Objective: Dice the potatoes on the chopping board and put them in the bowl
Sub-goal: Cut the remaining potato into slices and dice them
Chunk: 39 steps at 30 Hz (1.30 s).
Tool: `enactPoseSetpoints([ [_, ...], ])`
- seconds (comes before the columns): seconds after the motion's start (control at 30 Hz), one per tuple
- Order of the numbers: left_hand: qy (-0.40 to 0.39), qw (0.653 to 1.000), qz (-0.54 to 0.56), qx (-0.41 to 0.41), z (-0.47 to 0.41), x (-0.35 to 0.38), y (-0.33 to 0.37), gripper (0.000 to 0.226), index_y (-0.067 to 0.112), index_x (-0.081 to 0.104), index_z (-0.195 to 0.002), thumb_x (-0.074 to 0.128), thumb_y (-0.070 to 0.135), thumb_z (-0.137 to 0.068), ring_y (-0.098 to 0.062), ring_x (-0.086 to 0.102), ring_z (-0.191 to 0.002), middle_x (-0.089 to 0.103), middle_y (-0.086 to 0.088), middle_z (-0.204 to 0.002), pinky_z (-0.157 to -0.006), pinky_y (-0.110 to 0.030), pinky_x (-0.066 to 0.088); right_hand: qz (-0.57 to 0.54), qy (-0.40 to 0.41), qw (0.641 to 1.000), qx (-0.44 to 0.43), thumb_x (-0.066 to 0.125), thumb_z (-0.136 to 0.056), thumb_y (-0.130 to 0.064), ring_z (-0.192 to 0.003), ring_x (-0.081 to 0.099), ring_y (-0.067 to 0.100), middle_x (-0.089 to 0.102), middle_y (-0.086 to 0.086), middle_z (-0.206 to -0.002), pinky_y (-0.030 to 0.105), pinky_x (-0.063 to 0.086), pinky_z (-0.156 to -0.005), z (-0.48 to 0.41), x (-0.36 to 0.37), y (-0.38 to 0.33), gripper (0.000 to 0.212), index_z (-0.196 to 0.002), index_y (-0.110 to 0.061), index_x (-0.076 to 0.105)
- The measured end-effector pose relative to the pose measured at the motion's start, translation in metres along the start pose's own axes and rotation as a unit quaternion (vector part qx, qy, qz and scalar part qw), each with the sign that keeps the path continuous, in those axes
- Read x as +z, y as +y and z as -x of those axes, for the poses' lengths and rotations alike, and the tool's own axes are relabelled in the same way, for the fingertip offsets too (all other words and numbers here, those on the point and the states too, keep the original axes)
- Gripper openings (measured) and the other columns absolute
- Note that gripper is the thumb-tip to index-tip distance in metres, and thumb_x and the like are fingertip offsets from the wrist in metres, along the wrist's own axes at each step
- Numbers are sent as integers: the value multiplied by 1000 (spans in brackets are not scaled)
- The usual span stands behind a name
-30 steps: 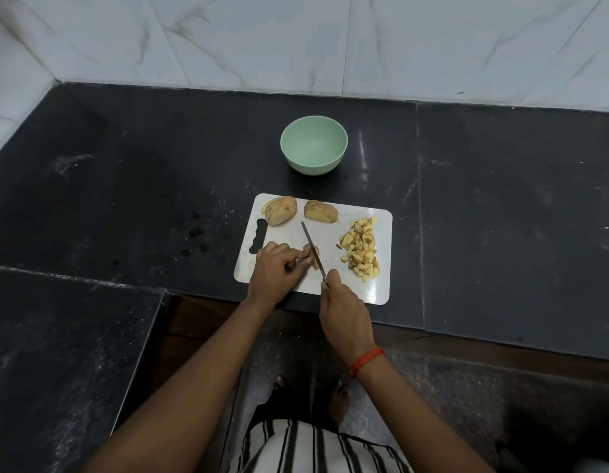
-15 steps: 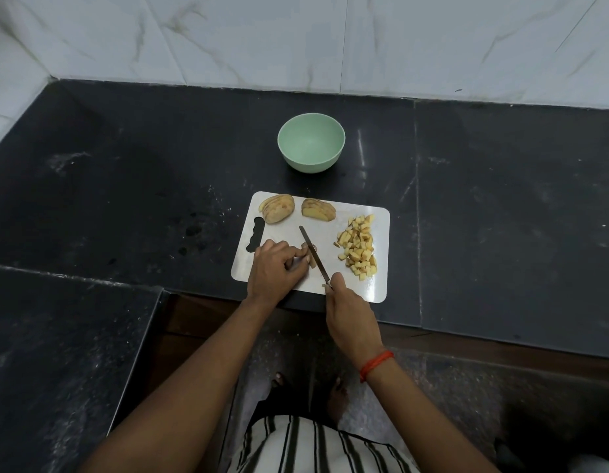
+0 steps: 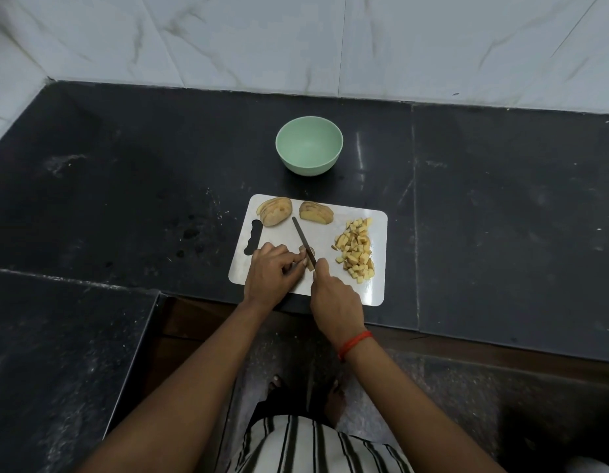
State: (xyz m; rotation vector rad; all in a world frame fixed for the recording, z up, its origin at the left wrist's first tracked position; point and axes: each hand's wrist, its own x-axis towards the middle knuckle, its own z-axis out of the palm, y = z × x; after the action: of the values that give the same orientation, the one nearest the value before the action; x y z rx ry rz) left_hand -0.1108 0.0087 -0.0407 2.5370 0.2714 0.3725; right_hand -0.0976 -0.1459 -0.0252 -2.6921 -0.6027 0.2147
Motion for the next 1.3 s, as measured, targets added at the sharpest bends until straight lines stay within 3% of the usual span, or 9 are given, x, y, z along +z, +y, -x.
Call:
enactPoseSetpoints([
  [0.17, 2, 1000, -4, 3, 0, 0, -1, 13, 24, 78, -86, 72, 33, -93, -15, 45, -74, 43, 17, -67, -67, -33, 30, 10, 5, 1000, 3, 38, -103, -19, -65, 66, 27, 68, 5, -80, 31, 36, -51, -7, 1, -2, 27, -129, -22, 35],
  [0.3, 7, 1000, -15, 2, 2, 3, -2, 15, 25, 79, -88, 71, 36, -93, -17, 47, -76, 54, 11, -69, -68, -32, 29, 12, 11, 1000, -15, 38, -104, -20, -64, 66, 28, 67, 6, -80, 31, 32, -51, -7, 0, -3, 30, -133, -24, 31],
  [0.47, 10, 1000, -14, 0, 2, 3, -1, 19, 23, 80, -89, 69, 37, -93, -19, 50, -77, 59, 7, -72, -69, -33, 32, 66, 35, 997, -34, 65, -85, -4, -36, 54, 24, 58, 7, -55, 24, 25, -38, 14, -3, 4, 45, -118, -17, 37],
  [0.63, 12, 1000, -13, -2, 3, 4, -2, 18, 22, 80, -89, 68, 35, -92, -18, 51, -80, 61, 8, -74, -71, -31, 28, 56, -56, 997, 2, 34, -104, -14, -72, 69, 30, 67, 7, -91, 36, 39, -54, 55, -8, 17, 26, -129, -19, 29],
  [0.87, 16, 1000, -3, -10, 2, 6, -2, 14, 21, 80, -88, 71, 32, -92, -18, 50, -78, 57, 8, -70, -71, -34, 33, 37, -88, 995, 31, 32, -104, -18, -76, 68, 30, 61, 4, -92, 35, 36, -57, 105, -16, 41, 25, -124, -24, 18],
  [0.93, 9, 1000, 3, -10, 3, 4, -1, 14, 21, 80, -88, 71, 32, -92, -17, 50, -78, 56, 10, -70, -71, -35, 35, 14, -78, 996, 43, 29, -108, -28, -75, 67, 30, 61, 2, -86, 35, 38, -56, 109, -16, 44, 8, -114, -25, 25],
  [1.13, -15, 998, 42, -32, 1, 0, -1, 33, 24, 78, -106, 60, 49, -93, -13, 48, -79, 53, 13, -70, -72, -38, 42, -166, 49, 985, 4, 33, -107, -39, -58, 63, 30, 60, -2, -71, 41, 49, -47, 97, -24, 33, 16, -100, -25, 38],
  [1.23, -39, 994, 96, -42, -7, -9, -6, 33, 33, 67, -128, 69, 35, -95, -10, 53, -84, 57, 15, -88, -75, -34, 49, -233, 104, 967, -16, 41, -107, -35, -56, 60, 27, 58, -3, -69, 42, 46, -44, 58, -33, 30, 15, -100, -22, 43],
  [1.3, -65, 995, 75, -26, -20, -19, -8, 46, 38, 62, -133, 70, 16, -93, -15, 55, -106, 58, 11, -118, -87, -31, 51, -272, 110, 956, -10, 43, -106, -35, -61, 61, 22, 58, -9, -73, 43, 49, -49, 28, -35, 30, 12, -101, -24, 44],
])
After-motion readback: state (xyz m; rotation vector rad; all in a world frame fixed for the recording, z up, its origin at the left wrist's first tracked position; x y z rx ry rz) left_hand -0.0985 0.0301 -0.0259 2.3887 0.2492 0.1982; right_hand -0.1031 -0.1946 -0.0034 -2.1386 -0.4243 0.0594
